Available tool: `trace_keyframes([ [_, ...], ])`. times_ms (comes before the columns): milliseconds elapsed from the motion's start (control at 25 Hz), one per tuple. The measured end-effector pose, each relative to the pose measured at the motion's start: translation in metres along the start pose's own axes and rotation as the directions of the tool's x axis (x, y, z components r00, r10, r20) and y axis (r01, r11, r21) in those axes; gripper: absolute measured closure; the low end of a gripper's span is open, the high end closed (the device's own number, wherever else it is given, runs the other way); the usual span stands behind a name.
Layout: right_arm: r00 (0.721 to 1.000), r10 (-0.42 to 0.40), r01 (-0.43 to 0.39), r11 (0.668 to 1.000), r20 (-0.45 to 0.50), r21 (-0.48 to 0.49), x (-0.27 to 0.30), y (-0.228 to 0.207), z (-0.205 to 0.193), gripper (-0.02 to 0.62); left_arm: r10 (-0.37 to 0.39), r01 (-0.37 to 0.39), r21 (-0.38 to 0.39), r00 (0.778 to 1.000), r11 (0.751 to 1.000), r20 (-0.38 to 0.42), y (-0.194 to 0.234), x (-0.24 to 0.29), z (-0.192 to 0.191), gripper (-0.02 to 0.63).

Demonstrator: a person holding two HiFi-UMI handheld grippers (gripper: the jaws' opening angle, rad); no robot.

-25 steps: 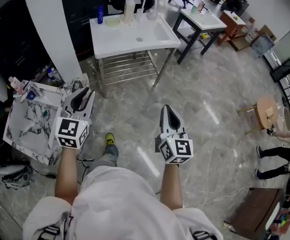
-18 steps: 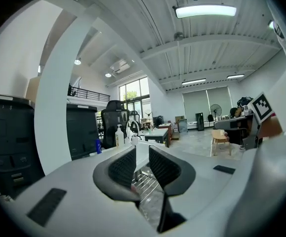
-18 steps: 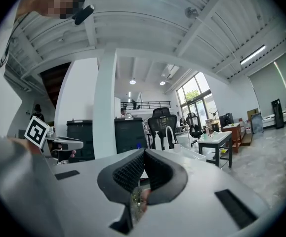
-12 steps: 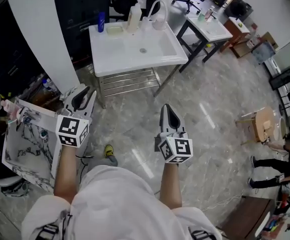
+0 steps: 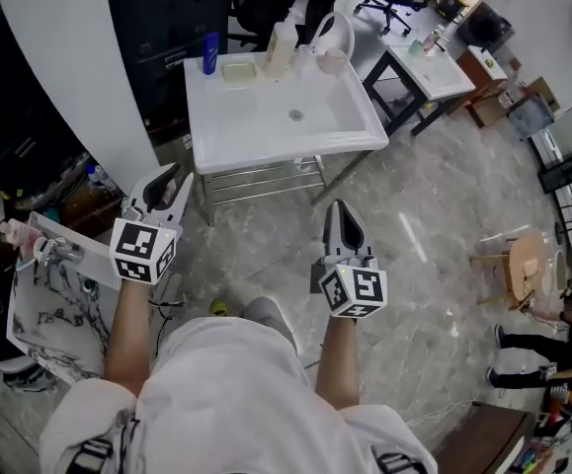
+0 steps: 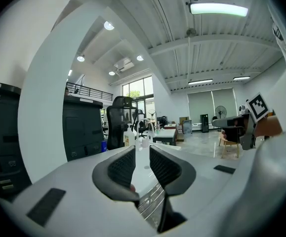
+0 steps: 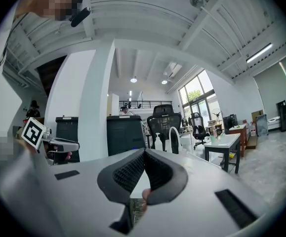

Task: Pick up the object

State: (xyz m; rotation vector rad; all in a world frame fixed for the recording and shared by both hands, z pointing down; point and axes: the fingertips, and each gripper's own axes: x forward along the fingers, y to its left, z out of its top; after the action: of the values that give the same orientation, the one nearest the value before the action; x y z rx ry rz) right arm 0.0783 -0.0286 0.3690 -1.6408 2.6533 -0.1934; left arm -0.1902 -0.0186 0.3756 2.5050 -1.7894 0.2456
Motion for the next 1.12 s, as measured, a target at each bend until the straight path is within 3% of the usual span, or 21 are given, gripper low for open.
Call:
trace_keyframes([
  [320,1.000,0.008,-0.009,0.999,0.014,0.038,0.070,-0.034,-0.011,0.589,-0.008,0.008,0.034,1.000,0.999,-0.015,0.021,0.070,-0.001,0.518],
  [600,0.999,0.035,-0.036,0.998,0.028,0.046,0.171,-0.102,-0.004,0.589,0.019,-0.016,0.058,0.998,0.998,-0.053,0.039,0.173,0.004,0.515],
  [880,0.989,0.135,-0.133,0.991,-0.054,0.030,0.295,-0.168,-0.019,0.589,0.089,-0.086,0.030,0.991,0.996,-0.098,0.059,0.297,0.007,0.515],
  [1120,0.967,0.231,-0.227,0.973,-0.109,0.046,0.380,-0.199,-0.029,0.589,0.148,-0.146,0.026,0.981,0.989,-0.129,0.075,0.372,0.015,0.515],
])
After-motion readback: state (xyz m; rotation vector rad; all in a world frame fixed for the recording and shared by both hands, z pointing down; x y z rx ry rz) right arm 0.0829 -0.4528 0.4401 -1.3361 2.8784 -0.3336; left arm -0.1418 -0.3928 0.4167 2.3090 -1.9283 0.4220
